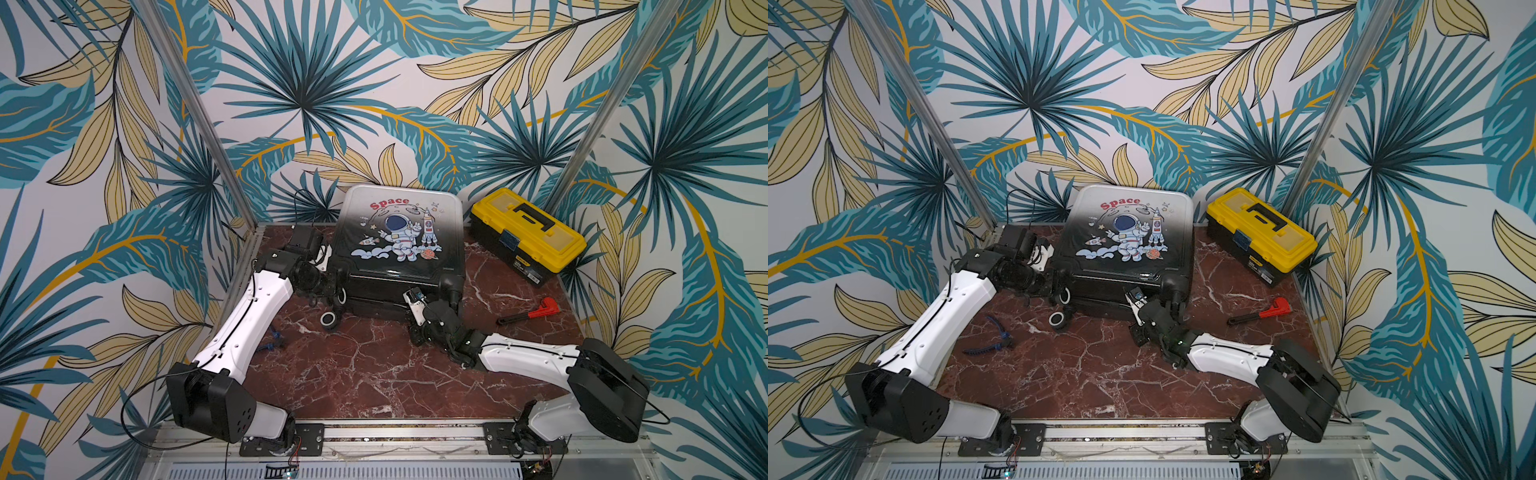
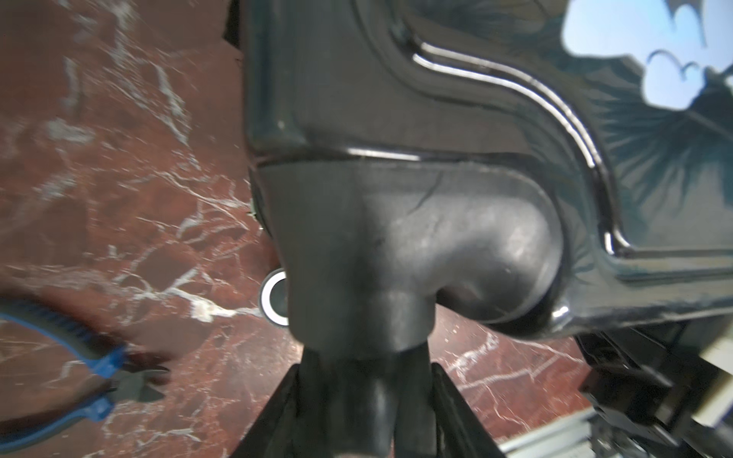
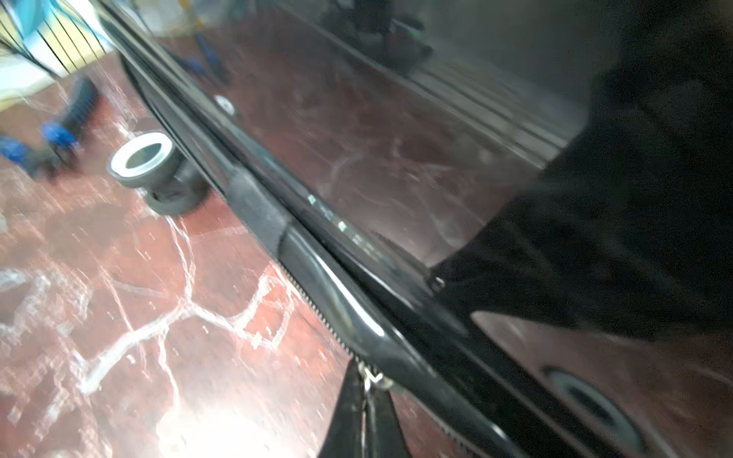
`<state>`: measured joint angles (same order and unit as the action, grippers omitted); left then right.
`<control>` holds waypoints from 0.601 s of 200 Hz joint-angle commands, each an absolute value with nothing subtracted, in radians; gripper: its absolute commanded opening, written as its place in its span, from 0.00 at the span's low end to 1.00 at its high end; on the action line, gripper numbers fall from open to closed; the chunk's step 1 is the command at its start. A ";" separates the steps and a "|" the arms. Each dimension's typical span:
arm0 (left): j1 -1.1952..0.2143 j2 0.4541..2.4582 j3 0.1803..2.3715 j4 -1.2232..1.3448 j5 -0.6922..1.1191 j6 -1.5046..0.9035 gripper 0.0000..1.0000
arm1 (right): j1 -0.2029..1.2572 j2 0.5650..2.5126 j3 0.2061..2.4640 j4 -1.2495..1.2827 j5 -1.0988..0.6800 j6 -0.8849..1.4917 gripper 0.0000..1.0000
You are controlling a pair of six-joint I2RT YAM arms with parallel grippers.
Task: Close the suitcase zippers
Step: Zip the zipper on the suitcase.
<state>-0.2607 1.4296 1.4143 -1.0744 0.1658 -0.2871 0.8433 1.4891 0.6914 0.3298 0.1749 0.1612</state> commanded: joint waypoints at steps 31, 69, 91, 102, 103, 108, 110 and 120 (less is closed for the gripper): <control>-0.416 1.450 1.427 -0.959 0.567 -0.304 0.28 | 0.940 1.600 0.776 0.834 -0.319 0.320 0.00; -0.431 1.464 1.408 -0.958 0.581 -0.305 0.28 | 0.956 1.625 0.849 0.759 -0.331 0.289 0.00; -0.428 1.457 1.399 -0.959 0.515 -0.276 0.28 | 0.955 1.621 0.840 0.706 -0.273 0.288 0.00; -0.416 1.444 1.384 -0.960 0.431 -0.263 0.28 | 0.954 1.603 0.835 0.630 -0.225 0.279 0.00; -0.415 1.442 1.382 -0.960 0.425 -0.262 0.28 | 0.954 1.601 0.834 0.623 -0.219 0.280 0.00; -0.408 1.438 1.374 -0.962 0.385 -0.257 0.28 | 0.954 1.592 0.829 0.588 -0.193 0.275 0.00; -0.404 1.438 1.370 -0.961 0.375 -0.256 0.29 | 0.954 1.589 0.826 0.574 -0.184 0.272 0.00; -0.374 1.432 1.354 -0.962 0.354 -0.251 0.29 | 0.954 1.571 0.807 0.515 -0.134 0.261 0.00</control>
<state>-0.2699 1.4384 1.4025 -0.9913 -0.0177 -0.2310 0.8455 1.5890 0.7338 0.4526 0.1482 0.2466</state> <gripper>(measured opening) 0.469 0.048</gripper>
